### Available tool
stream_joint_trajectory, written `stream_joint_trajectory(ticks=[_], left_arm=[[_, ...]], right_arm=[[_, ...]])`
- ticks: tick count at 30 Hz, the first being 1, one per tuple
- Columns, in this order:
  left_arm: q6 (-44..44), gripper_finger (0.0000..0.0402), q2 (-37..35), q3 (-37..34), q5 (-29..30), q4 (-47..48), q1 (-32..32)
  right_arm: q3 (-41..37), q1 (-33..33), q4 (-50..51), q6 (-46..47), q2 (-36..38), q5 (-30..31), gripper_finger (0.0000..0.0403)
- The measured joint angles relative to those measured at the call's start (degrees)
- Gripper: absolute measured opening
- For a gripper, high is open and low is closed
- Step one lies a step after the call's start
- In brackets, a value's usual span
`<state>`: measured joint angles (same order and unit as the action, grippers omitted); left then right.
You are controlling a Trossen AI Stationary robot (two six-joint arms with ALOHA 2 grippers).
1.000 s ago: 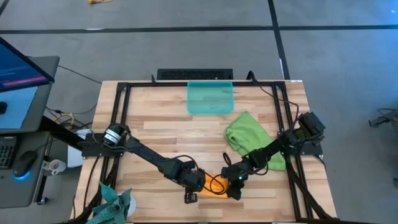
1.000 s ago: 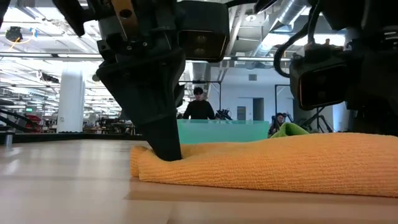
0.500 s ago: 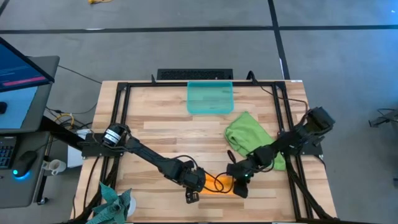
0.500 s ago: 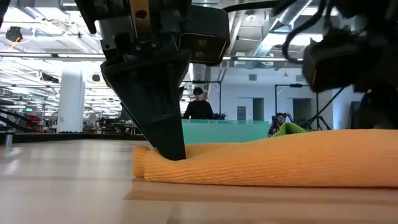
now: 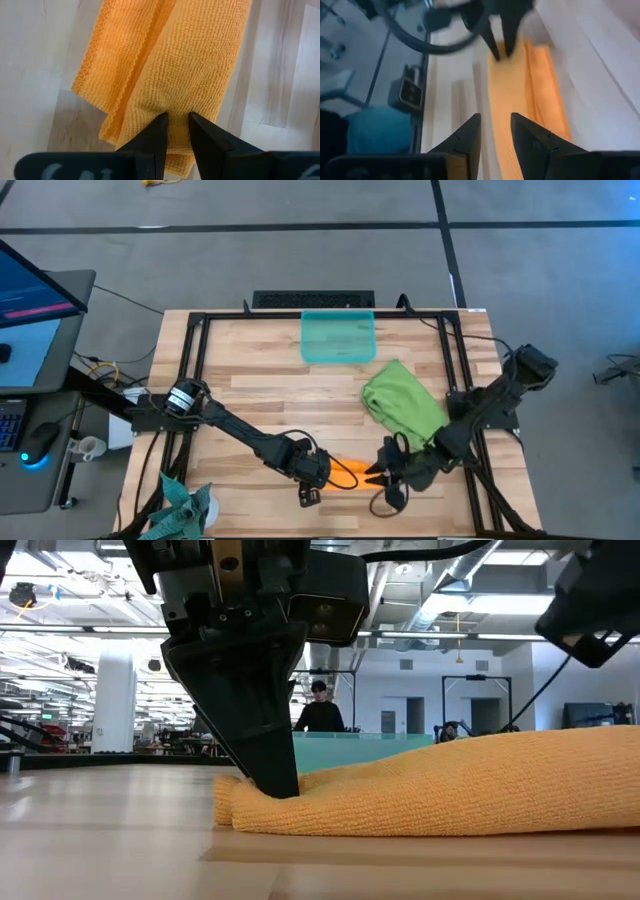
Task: Roll microfiber towels into tight, uniform cylinder then place into a basket
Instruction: Roll the orange microfiber towel
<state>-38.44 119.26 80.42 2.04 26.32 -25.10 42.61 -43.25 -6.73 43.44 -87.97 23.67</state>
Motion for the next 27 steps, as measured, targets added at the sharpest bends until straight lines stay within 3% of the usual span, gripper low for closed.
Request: stream_joint_trajectory(ticks=[6, 11, 22, 27], left_arm=[[-0.01, 0.0076, 0.00, -0.02, 0.21, -0.25, 0.00], [-0.22, 0.0076, 0.02, -0.02, 0.24, -0.34, 0.00], [3.21, 0.0076, 0.13, -0.02, 3.84, -1.94, 0.04], [5.04, 0.0076, 0.07, -0.02, 6.46, -2.20, -0.04]], right_arm=[[0.07, 0.27, -12.12, -2.27, -9.18, 0.45, 0.0128], [0.09, 1.39, -13.12, 0.39, -13.39, -3.16, 0.0127], [0.47, 1.77, -4.36, 11.68, -16.14, -5.51, 0.0110], [0.50, 1.77, -2.43, 11.82, -16.05, -5.71, 0.0090]])
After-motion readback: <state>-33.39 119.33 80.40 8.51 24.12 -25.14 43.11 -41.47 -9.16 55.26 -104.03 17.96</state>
